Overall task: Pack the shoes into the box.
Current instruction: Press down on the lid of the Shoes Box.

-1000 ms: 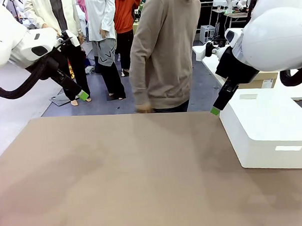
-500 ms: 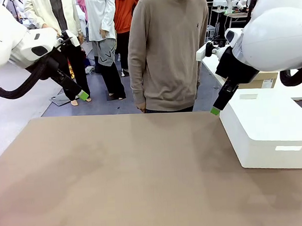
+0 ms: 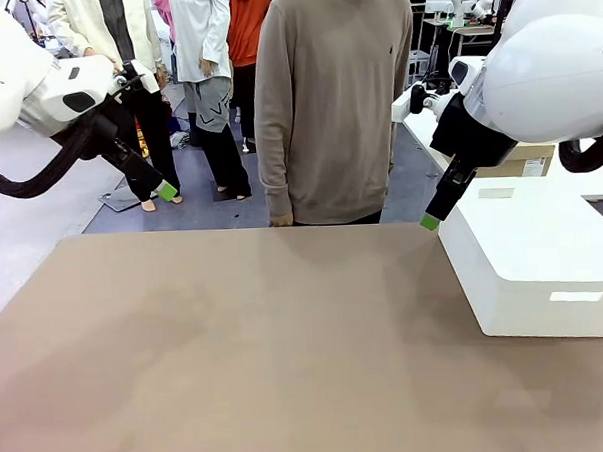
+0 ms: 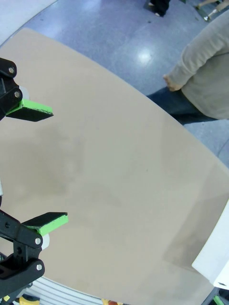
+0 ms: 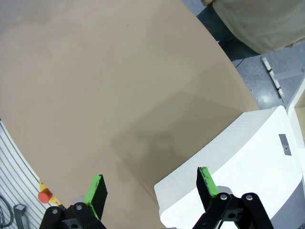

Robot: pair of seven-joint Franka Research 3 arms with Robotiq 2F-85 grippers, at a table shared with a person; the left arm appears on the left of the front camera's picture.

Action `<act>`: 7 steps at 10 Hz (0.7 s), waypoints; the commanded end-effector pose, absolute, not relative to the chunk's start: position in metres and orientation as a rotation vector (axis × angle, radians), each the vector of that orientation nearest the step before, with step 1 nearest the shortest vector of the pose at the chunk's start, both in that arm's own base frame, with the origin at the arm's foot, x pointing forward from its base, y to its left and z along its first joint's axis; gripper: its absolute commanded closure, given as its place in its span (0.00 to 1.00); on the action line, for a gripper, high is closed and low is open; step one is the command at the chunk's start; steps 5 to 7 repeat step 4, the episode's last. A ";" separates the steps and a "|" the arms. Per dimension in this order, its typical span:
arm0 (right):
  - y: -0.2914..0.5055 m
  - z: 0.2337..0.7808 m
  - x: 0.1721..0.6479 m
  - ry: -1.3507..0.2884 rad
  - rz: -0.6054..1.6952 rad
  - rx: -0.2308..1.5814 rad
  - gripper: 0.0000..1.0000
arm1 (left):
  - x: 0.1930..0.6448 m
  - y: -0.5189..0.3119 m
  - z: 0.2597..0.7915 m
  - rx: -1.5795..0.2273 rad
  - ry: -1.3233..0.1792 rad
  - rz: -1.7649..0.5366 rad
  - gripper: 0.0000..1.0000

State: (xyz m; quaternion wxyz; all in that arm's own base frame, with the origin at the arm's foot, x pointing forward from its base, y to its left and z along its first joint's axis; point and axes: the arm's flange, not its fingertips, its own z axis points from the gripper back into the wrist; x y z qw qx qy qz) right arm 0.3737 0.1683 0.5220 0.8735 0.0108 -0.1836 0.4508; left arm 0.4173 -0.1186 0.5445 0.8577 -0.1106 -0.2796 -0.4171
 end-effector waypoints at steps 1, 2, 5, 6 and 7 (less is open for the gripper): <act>0.169 0.523 0.376 -0.382 0.933 0.023 0.00 | 0.419 -0.118 0.546 -0.218 -0.586 -0.868 0.00; 0.169 0.523 0.376 -0.382 0.933 0.023 0.00 | 0.419 -0.118 0.546 -0.218 -0.586 -0.868 0.00; 0.169 0.523 0.376 -0.382 0.933 0.023 0.00 | 0.419 -0.118 0.546 -0.218 -0.586 -0.868 0.00; 0.169 0.523 0.376 -0.382 0.933 0.023 0.00 | 0.419 -0.118 0.546 -0.218 -0.586 -0.868 0.00; 0.169 0.523 0.376 -0.382 0.933 0.023 0.00 | 0.419 -0.118 0.546 -0.218 -0.586 -0.868 0.00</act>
